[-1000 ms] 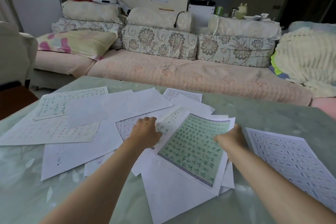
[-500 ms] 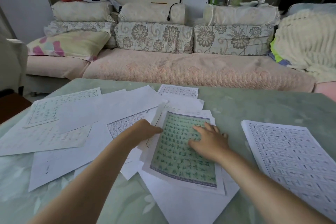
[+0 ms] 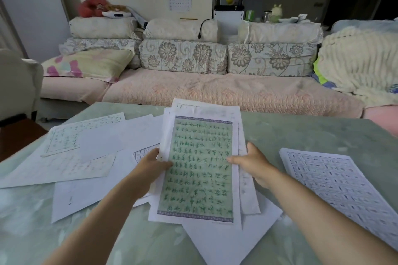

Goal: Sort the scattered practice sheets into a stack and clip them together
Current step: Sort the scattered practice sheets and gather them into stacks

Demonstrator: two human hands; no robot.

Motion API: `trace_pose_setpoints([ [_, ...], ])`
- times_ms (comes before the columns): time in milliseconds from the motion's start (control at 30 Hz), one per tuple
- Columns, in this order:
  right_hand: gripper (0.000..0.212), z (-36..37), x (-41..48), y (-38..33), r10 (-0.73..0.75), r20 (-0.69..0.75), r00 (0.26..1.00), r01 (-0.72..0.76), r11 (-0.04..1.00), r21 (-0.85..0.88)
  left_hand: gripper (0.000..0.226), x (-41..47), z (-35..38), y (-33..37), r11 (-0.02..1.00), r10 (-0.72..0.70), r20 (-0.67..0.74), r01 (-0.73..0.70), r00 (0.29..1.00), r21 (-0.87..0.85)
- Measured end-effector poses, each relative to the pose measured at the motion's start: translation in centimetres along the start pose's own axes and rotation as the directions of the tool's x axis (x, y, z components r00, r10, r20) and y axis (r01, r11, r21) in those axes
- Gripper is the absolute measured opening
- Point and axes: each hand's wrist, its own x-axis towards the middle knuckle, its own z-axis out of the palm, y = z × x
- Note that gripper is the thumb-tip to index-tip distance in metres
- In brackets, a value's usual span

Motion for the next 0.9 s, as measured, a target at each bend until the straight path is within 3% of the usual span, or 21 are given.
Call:
trace_pose_setpoints([
  [33,0.121,0.2,1.1,0.7,-0.003,0.018,1.000,0.002,0.999,0.050,0.029,-0.3,0.2,0.0,0.999,-0.004,0.018,0.005,1.000,-0.050],
  [133,0.079,1.0,-0.6,-1.3,0.013,0.047,0.999,-0.016,0.997,0.072,0.026,-0.8,1.4,-0.1,0.999,0.011,0.056,-0.008,0.998,-0.053],
  [267,0.048,0.9,-0.8,-0.3,0.061,0.005,0.998,-0.061,0.998,-0.018,0.030,-0.6,2.5,-0.4,0.984,-0.023,0.112,0.003,0.993,0.176],
  [333,0.038,0.2,-0.6,0.4,0.073,-0.083,0.994,-0.087,0.982,-0.169,0.026,-0.4,3.3,-0.5,0.939,-0.048,0.178,-0.016,0.983,0.343],
  [467,0.040,-1.4,-1.3,0.7,0.061,-0.224,0.973,-0.190,0.764,-0.617,0.022,0.4,4.9,-0.4,0.799,0.059,0.170,-0.149,0.984,0.582],
  [533,0.049,-1.5,-1.4,1.0,-0.061,-0.266,0.962,-0.176,0.605,-0.777,0.021,1.3,5.1,0.0,0.717,0.149,0.113,-0.186,0.982,0.672],
  [600,0.061,-0.9,-1.5,0.9,-0.253,-0.206,0.945,-0.059,0.489,-0.870,0.019,2.4,4.9,0.4,0.684,0.252,0.030,-0.199,0.967,0.702],
  [700,0.061,1.1,-1.5,0.1,-0.424,0.071,0.903,0.306,0.519,-0.798,0.030,4.3,4.3,0.3,0.614,0.403,-0.104,-0.185,0.909,0.767],
  [800,0.062,3.2,-1.6,-0.5,-0.346,0.304,0.887,0.454,0.542,-0.707,0.052,5.6,3.6,0.0,0.536,0.340,-0.163,-0.048,0.926,0.843],
  [900,0.067,4.6,-0.9,0.1,-0.259,0.345,0.902,0.431,0.529,-0.731,0.057,6.6,3.5,0.1,0.552,0.250,-0.171,0.005,0.953,0.834],
])
